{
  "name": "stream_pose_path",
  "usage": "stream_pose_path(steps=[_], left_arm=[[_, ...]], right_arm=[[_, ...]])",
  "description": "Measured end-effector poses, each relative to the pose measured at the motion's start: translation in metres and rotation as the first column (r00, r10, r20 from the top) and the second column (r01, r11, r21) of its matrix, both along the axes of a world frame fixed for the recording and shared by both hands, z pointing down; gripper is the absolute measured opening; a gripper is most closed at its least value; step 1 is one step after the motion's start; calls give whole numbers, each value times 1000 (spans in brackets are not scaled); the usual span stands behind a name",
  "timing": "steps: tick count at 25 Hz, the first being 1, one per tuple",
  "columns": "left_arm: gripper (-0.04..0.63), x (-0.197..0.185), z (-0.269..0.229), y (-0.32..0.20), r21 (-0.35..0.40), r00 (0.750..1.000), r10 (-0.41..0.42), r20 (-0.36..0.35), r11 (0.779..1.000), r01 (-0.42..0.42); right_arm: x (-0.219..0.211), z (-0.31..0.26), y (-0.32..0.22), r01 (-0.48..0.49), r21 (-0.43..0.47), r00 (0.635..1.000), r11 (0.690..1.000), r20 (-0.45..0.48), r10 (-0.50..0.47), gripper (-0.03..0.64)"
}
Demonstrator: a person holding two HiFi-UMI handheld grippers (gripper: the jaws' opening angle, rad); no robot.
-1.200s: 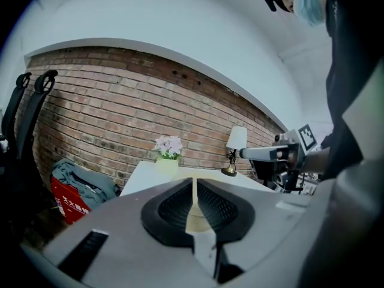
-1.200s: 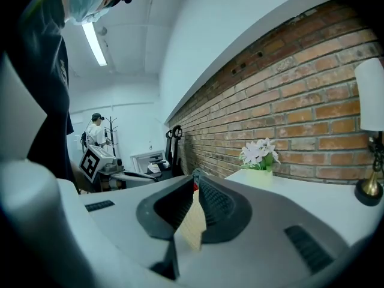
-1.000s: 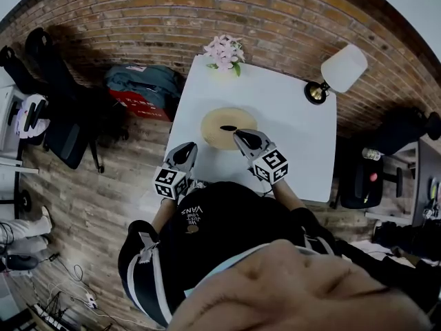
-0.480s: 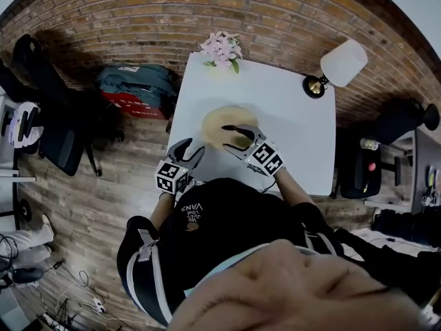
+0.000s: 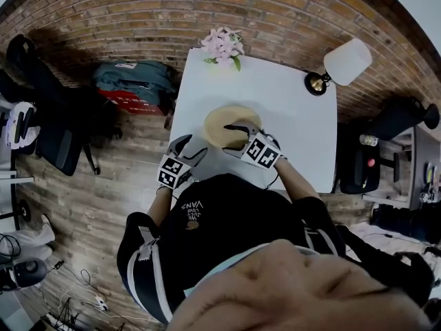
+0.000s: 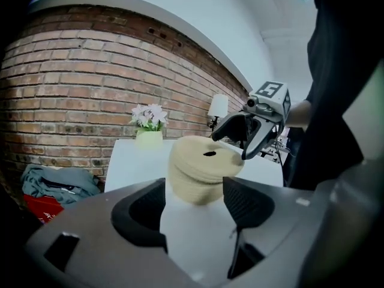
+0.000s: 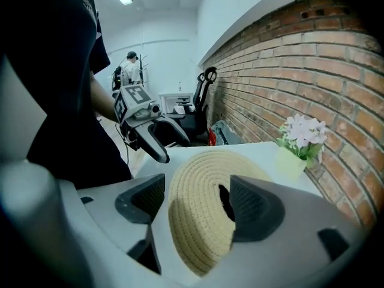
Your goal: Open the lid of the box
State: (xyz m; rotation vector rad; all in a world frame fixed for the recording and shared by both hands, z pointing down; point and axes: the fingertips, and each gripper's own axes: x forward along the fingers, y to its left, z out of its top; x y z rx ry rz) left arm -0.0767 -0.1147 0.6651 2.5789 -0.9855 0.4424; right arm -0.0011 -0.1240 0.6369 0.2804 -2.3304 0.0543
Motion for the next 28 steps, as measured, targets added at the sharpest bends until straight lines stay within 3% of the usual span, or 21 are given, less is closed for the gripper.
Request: stream_pose_path(steps=[7, 15, 23, 28], left_arm=[[313, 2, 15, -5, 12, 993, 82, 89, 996, -84], [339, 13, 24, -19, 23, 978, 164, 133, 986, -168], [344, 21, 40, -26, 16, 949, 252, 187, 966, -260], [345, 33, 50, -25, 2, 917, 331, 224, 940, -340]], right_arm=[[2, 20, -4, 54, -3, 987, 999, -151, -54, 313], [-2, 22, -2, 134, -76, 964, 988, -220, -147, 330], [6, 37, 10, 181, -125, 920, 976, -329, -213, 339], [11, 49, 11, 211, -127, 888, 969, -389, -244, 339]])
